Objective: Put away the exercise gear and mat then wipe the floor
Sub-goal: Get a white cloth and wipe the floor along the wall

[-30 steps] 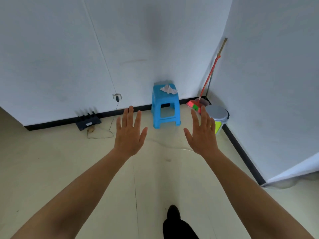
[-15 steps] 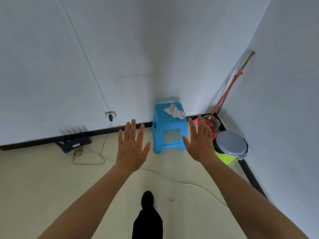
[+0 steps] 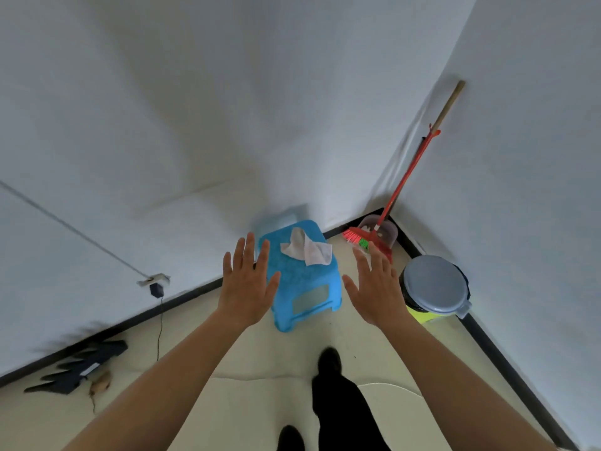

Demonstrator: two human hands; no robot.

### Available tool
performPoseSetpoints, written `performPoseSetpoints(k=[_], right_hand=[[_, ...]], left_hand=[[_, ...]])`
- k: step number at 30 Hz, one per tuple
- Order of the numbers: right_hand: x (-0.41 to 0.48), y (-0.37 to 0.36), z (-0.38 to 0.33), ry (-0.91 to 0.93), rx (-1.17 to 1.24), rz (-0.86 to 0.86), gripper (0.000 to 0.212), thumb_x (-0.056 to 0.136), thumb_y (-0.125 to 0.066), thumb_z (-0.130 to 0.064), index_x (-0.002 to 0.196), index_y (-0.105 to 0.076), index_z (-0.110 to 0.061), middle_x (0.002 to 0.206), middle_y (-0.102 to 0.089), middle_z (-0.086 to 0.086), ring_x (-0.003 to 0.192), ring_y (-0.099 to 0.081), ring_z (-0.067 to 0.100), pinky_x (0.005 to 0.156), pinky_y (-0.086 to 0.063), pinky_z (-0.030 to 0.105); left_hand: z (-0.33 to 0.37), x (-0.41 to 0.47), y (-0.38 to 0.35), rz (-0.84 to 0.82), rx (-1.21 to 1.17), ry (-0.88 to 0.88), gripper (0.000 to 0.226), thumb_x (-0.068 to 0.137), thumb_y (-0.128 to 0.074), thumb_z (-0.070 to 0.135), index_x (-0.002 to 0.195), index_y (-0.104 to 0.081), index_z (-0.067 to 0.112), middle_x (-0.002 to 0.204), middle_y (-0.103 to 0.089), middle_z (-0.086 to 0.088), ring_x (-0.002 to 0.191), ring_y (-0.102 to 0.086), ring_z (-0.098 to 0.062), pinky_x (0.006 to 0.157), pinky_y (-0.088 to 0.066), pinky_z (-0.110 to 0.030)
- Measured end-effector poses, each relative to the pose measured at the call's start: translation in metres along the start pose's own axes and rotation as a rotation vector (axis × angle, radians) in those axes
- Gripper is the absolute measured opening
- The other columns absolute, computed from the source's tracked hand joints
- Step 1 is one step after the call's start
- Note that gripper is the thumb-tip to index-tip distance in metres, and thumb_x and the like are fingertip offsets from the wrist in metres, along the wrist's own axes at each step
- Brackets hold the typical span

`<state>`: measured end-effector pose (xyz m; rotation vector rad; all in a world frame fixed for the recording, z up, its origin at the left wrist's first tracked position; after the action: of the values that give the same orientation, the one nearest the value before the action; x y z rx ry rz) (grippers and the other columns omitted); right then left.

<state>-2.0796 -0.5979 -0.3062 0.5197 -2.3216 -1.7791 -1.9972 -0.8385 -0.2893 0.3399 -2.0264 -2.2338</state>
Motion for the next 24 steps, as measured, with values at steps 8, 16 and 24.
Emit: performPoseSetpoints(k=[8, 16, 24], right_hand=[[0.132, -0.110, 0.017, -0.015, 0.058, -0.363, 0.057, 0.103, -0.037, -0.041, 0.155, -0.019, -0.027, 0.152, -0.037, 0.007, 0.132, -0.043, 0.026, 0.104, -0.042, 0.040], [0.232, -0.226, 0.021, -0.042, 0.132, -0.465, 0.052, 0.102, -0.041, -0.024, 0.152, -0.029, -0.031, 0.156, -0.029, 0.007, 0.132, -0.042, 0.029, 0.095, -0.046, 0.039], [0.262, -0.369, 0.031, -0.212, 0.403, -0.399, 0.073, 0.098, -0.054, -0.024, 0.158, -0.013, -0.028, 0.142, -0.046, 0.008, 0.114, -0.057, 0.029, 0.077, -0.054, 0.042]], left_hand=[[-0.015, 0.106, -0.088, -0.228, -0.046, 0.051, 0.076, 0.092, -0.010, 0.058, 0.157, -0.004, 0.019, 0.164, 0.005, -0.011, 0.152, 0.000, -0.029, 0.120, -0.012, -0.047], [-0.023, 0.212, -0.212, -0.386, -0.073, 0.020, 0.067, 0.101, -0.031, 0.047, 0.156, -0.008, 0.017, 0.164, 0.001, -0.014, 0.151, -0.007, -0.030, 0.121, -0.015, -0.045], [-0.043, 0.250, -0.384, -0.604, 0.040, -0.084, 0.065, 0.101, -0.033, 0.039, 0.156, -0.007, 0.017, 0.164, 0.004, -0.011, 0.151, -0.006, -0.031, 0.118, -0.024, -0.047]])
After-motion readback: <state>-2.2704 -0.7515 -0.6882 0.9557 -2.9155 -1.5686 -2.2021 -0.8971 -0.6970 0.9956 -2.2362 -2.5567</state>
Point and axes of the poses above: each hand's wrist, its own x-axis towards the middle knuckle, its own y-axis out of the back of the hand, z = x × y, the point moved 9 cm from there along x, towards the middle knuckle
